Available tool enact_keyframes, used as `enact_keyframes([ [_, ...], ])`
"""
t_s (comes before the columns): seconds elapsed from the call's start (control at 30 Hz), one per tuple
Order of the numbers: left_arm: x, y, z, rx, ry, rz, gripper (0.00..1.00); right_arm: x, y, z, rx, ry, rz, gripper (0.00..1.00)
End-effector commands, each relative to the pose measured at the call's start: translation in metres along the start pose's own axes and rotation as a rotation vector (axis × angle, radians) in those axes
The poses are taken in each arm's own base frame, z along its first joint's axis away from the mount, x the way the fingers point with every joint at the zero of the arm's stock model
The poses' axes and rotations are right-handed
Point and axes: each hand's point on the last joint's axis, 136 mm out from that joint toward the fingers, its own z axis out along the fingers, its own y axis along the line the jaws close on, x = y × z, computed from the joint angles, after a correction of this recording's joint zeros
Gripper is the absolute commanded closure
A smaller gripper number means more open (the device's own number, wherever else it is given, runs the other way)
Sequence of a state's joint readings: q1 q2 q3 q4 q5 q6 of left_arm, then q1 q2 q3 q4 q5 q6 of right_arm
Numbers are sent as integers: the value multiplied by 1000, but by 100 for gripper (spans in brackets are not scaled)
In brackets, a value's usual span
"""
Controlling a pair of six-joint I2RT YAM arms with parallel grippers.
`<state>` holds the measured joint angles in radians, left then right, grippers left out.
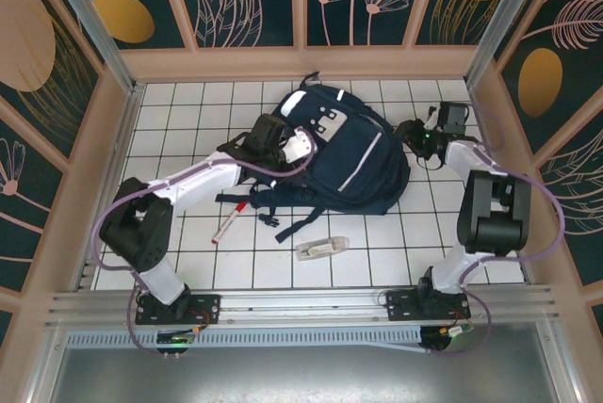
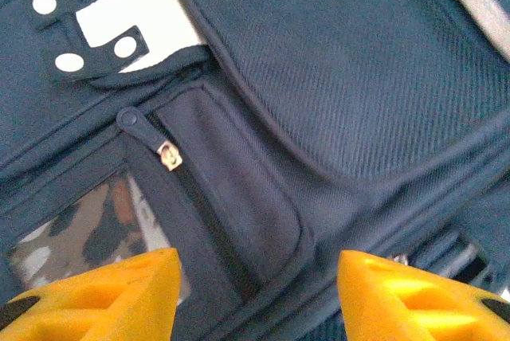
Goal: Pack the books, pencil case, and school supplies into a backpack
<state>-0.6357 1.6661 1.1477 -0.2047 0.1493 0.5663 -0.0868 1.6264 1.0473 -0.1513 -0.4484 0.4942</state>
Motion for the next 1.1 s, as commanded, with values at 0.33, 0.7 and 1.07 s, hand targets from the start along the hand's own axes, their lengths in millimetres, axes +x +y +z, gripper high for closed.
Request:
enact_keyframes([
  [0.33,45,22,52,-4,224,458,39,99,9,-76,-37,123,-6,53],
  [0.7,62,21,25,88,212,402,14,120,-12,-40,-11,251,17,53],
  [1.07,78,19,64,167,222,304,22,117,-7,-9,3,280,4,55],
])
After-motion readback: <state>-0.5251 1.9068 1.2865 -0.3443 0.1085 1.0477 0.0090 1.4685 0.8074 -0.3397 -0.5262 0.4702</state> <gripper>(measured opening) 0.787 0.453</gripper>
